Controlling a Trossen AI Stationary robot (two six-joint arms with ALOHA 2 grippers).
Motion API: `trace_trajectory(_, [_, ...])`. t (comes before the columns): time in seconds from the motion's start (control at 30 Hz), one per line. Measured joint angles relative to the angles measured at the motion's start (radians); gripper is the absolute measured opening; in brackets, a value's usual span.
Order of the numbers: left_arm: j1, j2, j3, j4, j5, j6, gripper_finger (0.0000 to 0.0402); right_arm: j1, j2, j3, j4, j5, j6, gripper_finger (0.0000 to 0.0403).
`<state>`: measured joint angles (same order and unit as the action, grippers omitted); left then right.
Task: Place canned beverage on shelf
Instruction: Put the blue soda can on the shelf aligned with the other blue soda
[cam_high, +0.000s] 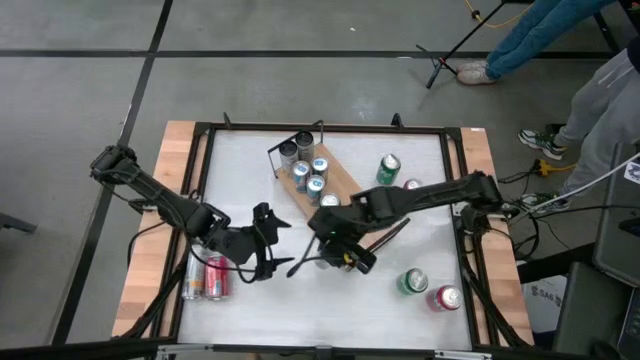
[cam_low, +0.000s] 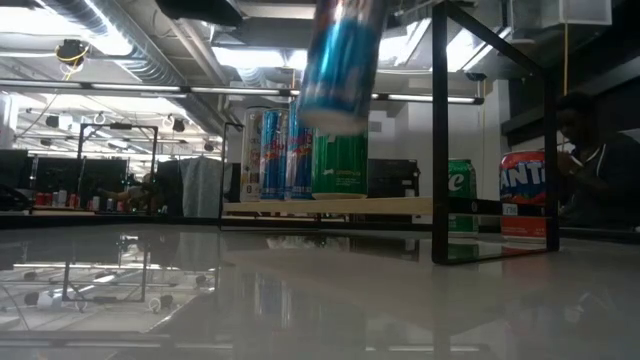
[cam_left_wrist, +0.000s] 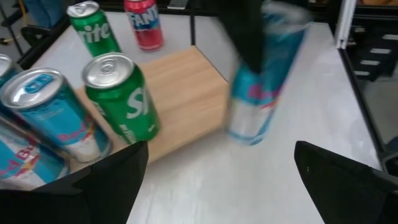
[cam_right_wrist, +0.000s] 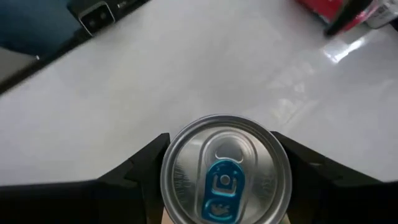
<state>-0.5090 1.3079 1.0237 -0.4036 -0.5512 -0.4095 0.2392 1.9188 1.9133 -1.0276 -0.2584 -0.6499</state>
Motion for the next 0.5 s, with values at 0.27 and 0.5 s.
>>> trace_trajectory(0.27, [-0.068,0.006,0.0,0.002,-0.001,0.0,0.0394,-0.031,0.104,0.0,0.037,-0.023,-0.036,0.0227])
trace_trajectory(0.5, [-0.102,0.089,0.0,0.014,-0.005,-0.016,0.0394,-0.031,0.16,0.0,0.04,-0.023,-0.036,0.0227])
